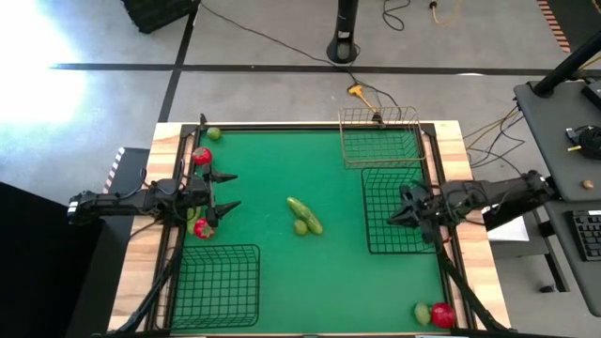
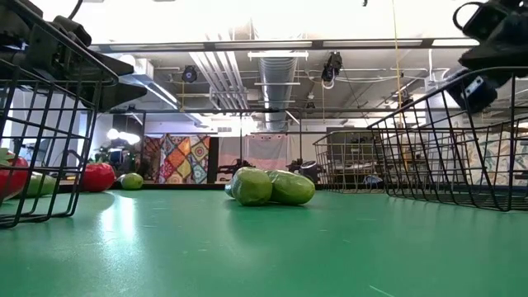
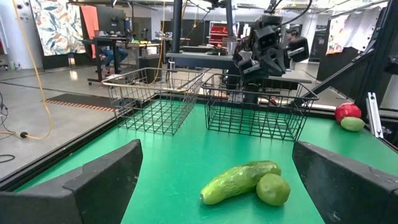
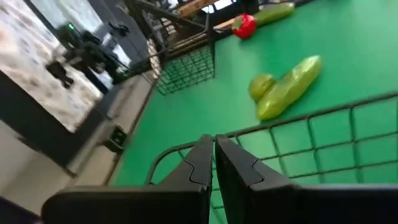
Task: Sort produce into baskets
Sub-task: Put the right cucumber into the top black wire basket
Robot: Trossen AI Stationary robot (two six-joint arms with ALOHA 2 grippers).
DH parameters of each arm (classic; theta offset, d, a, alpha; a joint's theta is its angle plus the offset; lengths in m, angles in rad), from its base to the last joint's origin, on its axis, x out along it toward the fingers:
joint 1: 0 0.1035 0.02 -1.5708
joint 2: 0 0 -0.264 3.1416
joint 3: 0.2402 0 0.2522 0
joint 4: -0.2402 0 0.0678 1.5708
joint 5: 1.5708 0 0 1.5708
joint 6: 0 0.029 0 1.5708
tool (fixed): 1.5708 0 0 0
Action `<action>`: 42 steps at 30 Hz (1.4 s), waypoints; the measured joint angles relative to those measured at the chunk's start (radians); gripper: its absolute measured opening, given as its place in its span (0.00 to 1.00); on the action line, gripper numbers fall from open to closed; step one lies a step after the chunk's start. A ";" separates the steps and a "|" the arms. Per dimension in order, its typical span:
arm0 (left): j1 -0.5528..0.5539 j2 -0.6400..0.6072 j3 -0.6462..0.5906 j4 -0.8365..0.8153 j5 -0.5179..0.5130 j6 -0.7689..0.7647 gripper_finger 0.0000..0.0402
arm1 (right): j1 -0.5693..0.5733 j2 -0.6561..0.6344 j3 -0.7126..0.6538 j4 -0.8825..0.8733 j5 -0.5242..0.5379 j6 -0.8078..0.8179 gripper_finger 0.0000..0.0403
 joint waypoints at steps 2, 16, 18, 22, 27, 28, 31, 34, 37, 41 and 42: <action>0.000 0.000 0.000 0.000 0.000 0.000 0.99 | 0.001 0.036 0.031 0.002 0.000 -0.027 0.03; 0.000 0.000 0.000 0.000 0.000 0.000 0.99 | 0.001 0.453 0.220 0.272 -0.031 -0.111 0.03; 0.000 0.000 0.000 0.000 0.000 0.000 0.99 | 0.001 0.528 0.266 0.291 -0.094 -0.147 0.04; 0.000 0.000 0.000 0.000 0.000 0.000 0.99 | 0.003 0.666 0.348 0.294 -0.110 -0.241 0.13; 0.000 0.000 0.000 0.000 0.000 0.000 0.99 | 0.003 0.849 0.448 0.296 -0.109 -0.250 0.34; 0.000 0.000 0.000 0.000 0.000 0.000 0.99 | 0.003 0.879 0.470 0.293 -0.109 -0.258 0.38; 0.000 0.000 0.000 0.000 0.000 0.000 0.99 | 0.002 0.967 0.555 0.314 -0.108 -0.302 0.51; 0.000 0.000 0.000 0.000 0.000 0.000 0.99 | -0.007 1.064 0.641 0.275 -0.105 -0.338 0.61; 0.000 0.000 0.000 0.000 0.000 0.000 0.99 | -0.024 1.158 0.750 0.162 -0.075 -0.356 0.70; 0.000 0.000 0.000 0.000 0.000 0.000 0.99 | -0.044 1.288 0.871 -0.009 -0.027 -0.394 0.80; 0.000 0.000 0.000 0.000 0.000 0.000 0.99 | -0.049 1.320 0.897 -0.046 -0.013 -0.397 0.82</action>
